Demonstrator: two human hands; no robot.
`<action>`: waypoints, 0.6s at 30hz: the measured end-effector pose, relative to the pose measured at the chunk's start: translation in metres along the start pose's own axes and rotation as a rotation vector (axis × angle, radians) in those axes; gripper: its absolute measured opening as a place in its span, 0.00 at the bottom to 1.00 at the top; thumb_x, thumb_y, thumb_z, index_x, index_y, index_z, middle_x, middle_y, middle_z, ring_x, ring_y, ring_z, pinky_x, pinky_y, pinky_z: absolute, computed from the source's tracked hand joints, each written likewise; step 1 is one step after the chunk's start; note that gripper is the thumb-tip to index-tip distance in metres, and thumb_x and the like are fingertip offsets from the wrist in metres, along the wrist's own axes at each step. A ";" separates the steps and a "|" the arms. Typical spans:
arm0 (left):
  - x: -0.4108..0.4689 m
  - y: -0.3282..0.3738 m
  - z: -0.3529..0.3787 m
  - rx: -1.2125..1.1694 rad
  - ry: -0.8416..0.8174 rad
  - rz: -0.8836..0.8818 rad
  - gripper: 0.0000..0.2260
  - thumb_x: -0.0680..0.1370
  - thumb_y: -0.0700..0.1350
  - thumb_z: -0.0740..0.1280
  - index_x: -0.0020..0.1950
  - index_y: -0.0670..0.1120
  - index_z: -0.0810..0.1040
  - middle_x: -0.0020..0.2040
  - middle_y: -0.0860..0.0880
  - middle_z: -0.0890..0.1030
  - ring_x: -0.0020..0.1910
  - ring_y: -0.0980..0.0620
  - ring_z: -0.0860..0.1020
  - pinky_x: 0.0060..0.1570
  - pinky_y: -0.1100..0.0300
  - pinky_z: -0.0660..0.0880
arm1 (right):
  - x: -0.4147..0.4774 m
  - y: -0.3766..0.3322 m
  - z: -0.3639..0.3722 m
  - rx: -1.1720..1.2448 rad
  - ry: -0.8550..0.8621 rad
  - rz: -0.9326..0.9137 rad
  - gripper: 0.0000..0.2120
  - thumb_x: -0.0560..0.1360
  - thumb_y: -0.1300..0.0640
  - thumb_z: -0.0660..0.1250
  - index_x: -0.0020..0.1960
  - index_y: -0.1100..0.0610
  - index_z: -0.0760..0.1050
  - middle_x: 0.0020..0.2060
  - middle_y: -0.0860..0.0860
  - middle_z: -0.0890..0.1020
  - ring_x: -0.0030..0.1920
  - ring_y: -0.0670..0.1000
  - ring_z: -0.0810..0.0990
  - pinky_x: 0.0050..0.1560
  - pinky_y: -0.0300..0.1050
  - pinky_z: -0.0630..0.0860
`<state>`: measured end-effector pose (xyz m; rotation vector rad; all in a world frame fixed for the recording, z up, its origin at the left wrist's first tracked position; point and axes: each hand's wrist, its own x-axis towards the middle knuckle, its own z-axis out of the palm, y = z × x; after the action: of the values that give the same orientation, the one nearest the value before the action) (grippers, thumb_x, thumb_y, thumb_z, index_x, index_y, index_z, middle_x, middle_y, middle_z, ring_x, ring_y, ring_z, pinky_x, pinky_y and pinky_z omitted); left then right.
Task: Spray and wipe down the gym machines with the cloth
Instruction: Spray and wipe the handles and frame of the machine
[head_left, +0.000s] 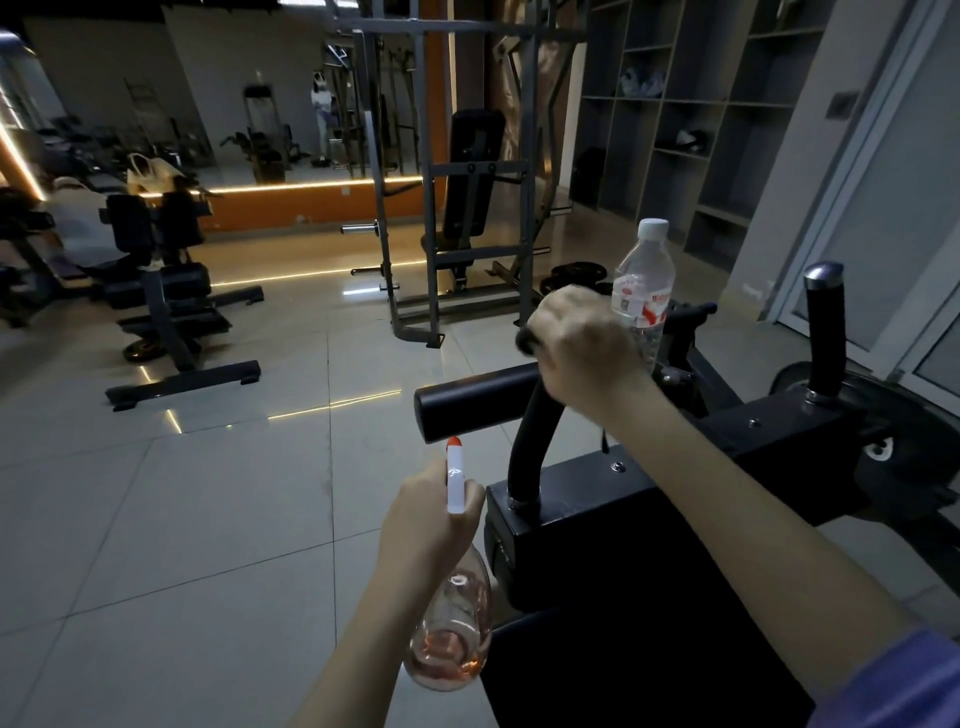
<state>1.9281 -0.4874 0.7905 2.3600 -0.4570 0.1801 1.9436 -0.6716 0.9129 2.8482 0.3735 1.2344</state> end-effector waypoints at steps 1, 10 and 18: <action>-0.001 0.000 -0.001 -0.013 -0.004 -0.009 0.08 0.76 0.43 0.57 0.36 0.46 0.66 0.29 0.48 0.70 0.25 0.53 0.64 0.26 0.60 0.61 | -0.009 -0.007 0.004 -0.028 -0.048 -0.077 0.03 0.66 0.65 0.70 0.40 0.64 0.79 0.37 0.59 0.81 0.41 0.60 0.80 0.52 0.53 0.77; -0.007 0.003 -0.012 -0.014 0.012 -0.018 0.12 0.77 0.40 0.59 0.33 0.47 0.64 0.29 0.49 0.68 0.25 0.55 0.62 0.26 0.65 0.58 | -0.021 -0.005 0.004 -0.111 -0.128 -0.162 0.16 0.75 0.49 0.57 0.44 0.56 0.80 0.49 0.54 0.84 0.65 0.58 0.73 0.72 0.60 0.52; -0.019 -0.008 -0.015 -0.033 0.040 -0.065 0.12 0.77 0.41 0.59 0.33 0.47 0.65 0.29 0.48 0.70 0.25 0.54 0.64 0.26 0.63 0.59 | -0.043 -0.025 0.036 -0.040 0.046 -0.166 0.08 0.72 0.59 0.64 0.36 0.60 0.78 0.35 0.55 0.82 0.44 0.57 0.82 0.68 0.48 0.63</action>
<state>1.9132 -0.4670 0.7915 2.3314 -0.3602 0.1877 1.9360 -0.6537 0.8540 2.6961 0.5668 1.2628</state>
